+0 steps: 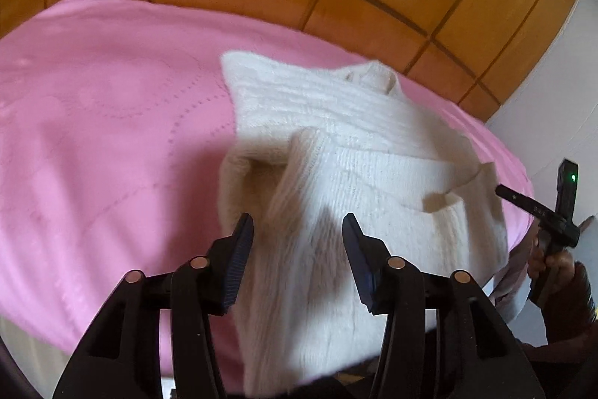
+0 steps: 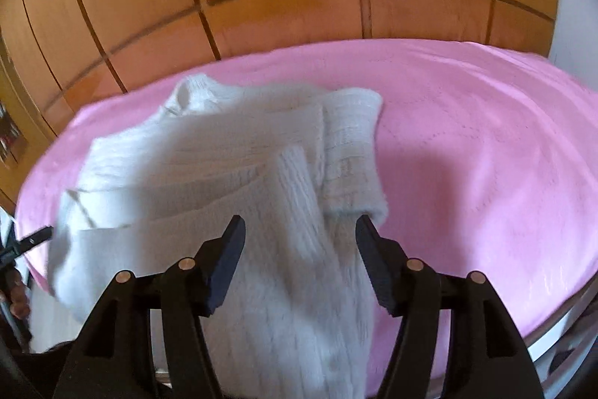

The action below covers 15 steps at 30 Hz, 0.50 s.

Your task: Fold small clothes

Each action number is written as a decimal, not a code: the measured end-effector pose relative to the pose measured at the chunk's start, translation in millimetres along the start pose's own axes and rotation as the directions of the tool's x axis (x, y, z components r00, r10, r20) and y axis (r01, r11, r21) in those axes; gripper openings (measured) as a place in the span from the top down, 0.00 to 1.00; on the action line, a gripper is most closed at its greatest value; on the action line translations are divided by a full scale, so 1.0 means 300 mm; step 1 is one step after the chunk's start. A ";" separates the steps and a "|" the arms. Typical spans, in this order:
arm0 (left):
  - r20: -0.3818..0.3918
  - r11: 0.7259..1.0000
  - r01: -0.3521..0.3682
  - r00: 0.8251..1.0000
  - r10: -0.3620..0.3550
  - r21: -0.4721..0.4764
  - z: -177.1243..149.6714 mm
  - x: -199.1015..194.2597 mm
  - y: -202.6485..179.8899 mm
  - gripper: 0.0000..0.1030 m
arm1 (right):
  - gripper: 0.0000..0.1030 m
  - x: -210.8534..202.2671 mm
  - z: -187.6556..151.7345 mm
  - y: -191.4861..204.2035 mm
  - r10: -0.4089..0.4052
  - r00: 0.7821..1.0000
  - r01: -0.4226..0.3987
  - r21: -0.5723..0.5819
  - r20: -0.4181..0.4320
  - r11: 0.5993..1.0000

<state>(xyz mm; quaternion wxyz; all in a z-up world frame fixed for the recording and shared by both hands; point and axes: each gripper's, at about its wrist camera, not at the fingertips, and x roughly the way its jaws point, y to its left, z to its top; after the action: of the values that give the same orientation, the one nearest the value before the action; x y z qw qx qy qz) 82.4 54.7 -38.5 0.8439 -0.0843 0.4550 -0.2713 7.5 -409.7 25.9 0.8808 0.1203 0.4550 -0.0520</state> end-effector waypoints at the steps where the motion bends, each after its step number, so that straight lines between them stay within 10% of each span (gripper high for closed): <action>1: -0.015 1.000 -0.011 1.000 0.011 0.004 0.007 0.025 0.001 0.79 | 0.82 0.020 -0.001 0.007 0.003 1.000 -0.004 -0.014 -0.030 1.000; 2: -0.022 1.000 -0.018 1.000 0.019 0.010 0.010 0.038 0.003 0.93 | 0.91 0.015 -0.008 0.009 0.008 0.999 -0.009 -0.024 -0.037 1.000; 15: 0.170 0.989 0.146 0.975 -0.141 -0.022 0.103 -0.176 0.020 0.96 | 0.94 -0.203 0.168 0.005 0.082 0.985 -0.087 0.028 0.152 0.996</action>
<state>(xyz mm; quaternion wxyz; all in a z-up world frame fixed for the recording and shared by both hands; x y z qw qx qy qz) 86.6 84.8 14.8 0.8559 -0.1543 0.3795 -0.3155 12.1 -422.4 103.9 0.9119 0.1502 0.3808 -0.0313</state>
